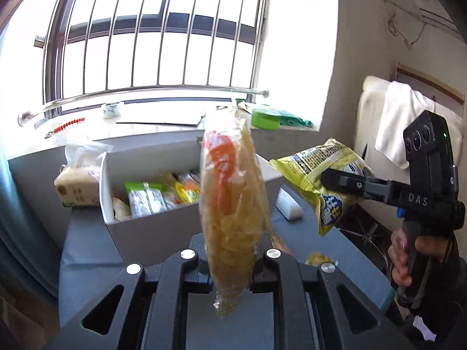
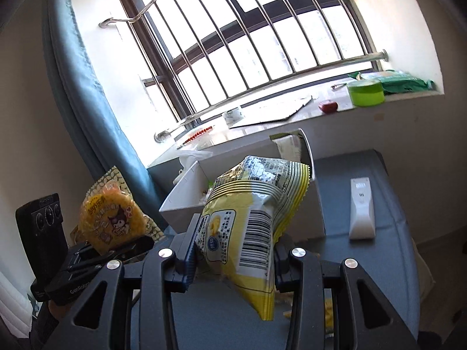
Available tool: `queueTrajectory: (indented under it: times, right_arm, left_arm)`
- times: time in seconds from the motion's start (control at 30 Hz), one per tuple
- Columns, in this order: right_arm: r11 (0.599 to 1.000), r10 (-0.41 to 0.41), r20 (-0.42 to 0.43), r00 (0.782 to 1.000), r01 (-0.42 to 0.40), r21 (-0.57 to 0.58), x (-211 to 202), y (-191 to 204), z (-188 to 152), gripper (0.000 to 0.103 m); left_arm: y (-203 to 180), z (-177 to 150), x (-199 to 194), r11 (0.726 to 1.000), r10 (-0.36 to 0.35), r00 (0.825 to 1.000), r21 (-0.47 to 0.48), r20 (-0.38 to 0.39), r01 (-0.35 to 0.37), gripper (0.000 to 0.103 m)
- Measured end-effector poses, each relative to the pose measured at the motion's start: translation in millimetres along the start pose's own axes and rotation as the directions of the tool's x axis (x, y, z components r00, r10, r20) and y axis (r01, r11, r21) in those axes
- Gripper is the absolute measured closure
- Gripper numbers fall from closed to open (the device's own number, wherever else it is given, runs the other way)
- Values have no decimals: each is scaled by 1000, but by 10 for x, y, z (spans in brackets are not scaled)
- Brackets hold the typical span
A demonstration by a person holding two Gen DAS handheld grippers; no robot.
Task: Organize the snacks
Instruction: 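Grasp the round cookie packet with the left gripper while the right grasps the yellow chip bag, both into box, then grasp the small yellow packet on the table with the right gripper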
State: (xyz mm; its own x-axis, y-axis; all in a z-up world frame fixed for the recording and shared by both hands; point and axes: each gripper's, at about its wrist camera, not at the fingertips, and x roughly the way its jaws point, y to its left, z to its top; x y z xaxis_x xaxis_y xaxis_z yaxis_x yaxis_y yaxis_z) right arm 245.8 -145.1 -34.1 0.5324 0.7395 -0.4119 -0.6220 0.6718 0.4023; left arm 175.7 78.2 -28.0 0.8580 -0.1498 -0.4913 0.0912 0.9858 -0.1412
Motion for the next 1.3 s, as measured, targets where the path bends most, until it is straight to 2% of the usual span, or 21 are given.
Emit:
queueTrajectory:
  times: [0.13, 0.3, 0.33, 0.37, 0.4, 0.43, 0.47, 0.7, 0.93, 1.1, 1.3]
  right_arm:
    - [1000, 1, 3, 1000, -1, 15, 458, 55, 455, 60]
    - [999, -45, -33, 998, 46, 12, 1044, 26, 896, 59]
    - [998, -63, -39, 997, 64, 12, 1140, 14, 960, 56]
    - [996, -83, -39, 996, 83, 10, 1219, -3, 1014, 46]
    - [995, -94, -47, 994, 95, 9, 1289, -17, 1052, 34]
    - [995, -98, -53, 994, 98, 12, 1331, -33, 1074, 6]
    - [995, -96, -47, 994, 97, 13, 1341, -43, 1079, 0]
    - [989, -150, -13, 989, 149, -13, 1109, -81, 970, 0]
    - [989, -124, 5, 992, 125, -74, 640, -4, 741, 0]
    - [988, -108, 13, 994, 109, -105, 168, -22, 345, 0]
    - [981, -164, 8, 986, 164, -102, -382, -173, -305, 0]
  left_arm:
    - [321, 448, 396, 997, 58, 998, -41, -7, -58, 86]
    - [628, 777, 774, 987, 138, 989, -77, -53, -142, 86]
    - [666, 837, 879, 982, 164, 984, -79, -66, -169, 85]
    - [730, 885, 977, 978, 182, 979, -87, -91, -190, 77]
    - [774, 900, 1014, 972, 196, 973, -106, -119, -209, 50]
    - [819, 912, 1041, 969, 196, 971, -125, -137, -214, 30]
    - [847, 890, 1026, 967, 195, 971, -137, -136, -213, 0]
    - [743, 725, 690, 962, 255, 964, -78, -81, -261, 0]
    - [431, 548, 108, 975, 214, 976, -68, 30, -211, 0]
    - [92, 211, -296, 984, 173, 982, -46, 77, -170, 0]
    - [-282, -391, -625, 993, 105, 990, -62, 95, -99, 0]
